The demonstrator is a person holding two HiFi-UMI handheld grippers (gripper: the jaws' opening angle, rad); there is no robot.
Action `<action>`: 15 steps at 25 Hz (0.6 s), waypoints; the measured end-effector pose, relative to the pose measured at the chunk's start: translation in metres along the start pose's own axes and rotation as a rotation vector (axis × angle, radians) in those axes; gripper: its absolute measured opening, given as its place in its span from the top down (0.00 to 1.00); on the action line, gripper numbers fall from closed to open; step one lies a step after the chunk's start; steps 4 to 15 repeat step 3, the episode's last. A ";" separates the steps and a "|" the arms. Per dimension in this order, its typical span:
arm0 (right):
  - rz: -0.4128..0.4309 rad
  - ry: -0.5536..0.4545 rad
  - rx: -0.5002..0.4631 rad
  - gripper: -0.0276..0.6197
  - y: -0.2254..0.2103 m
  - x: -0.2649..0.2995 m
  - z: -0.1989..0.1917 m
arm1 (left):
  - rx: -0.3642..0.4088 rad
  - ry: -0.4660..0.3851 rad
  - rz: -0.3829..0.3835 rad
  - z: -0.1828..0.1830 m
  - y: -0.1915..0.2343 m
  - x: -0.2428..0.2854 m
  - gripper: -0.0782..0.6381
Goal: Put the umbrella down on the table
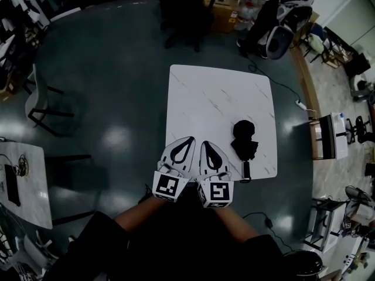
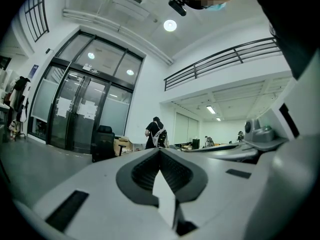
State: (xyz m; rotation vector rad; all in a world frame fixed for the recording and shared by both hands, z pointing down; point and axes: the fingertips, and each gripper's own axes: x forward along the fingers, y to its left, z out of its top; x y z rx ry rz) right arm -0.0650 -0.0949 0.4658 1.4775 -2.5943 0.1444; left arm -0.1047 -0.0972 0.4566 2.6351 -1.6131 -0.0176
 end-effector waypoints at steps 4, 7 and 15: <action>0.004 -0.010 0.014 0.93 -0.001 -0.001 0.001 | 0.009 0.003 0.002 0.001 0.001 0.003 0.88; 0.004 -0.010 0.014 0.93 -0.001 -0.001 0.001 | 0.009 0.003 0.002 0.001 0.001 0.003 0.88; 0.004 -0.010 0.014 0.93 -0.001 -0.001 0.001 | 0.009 0.003 0.002 0.001 0.001 0.003 0.88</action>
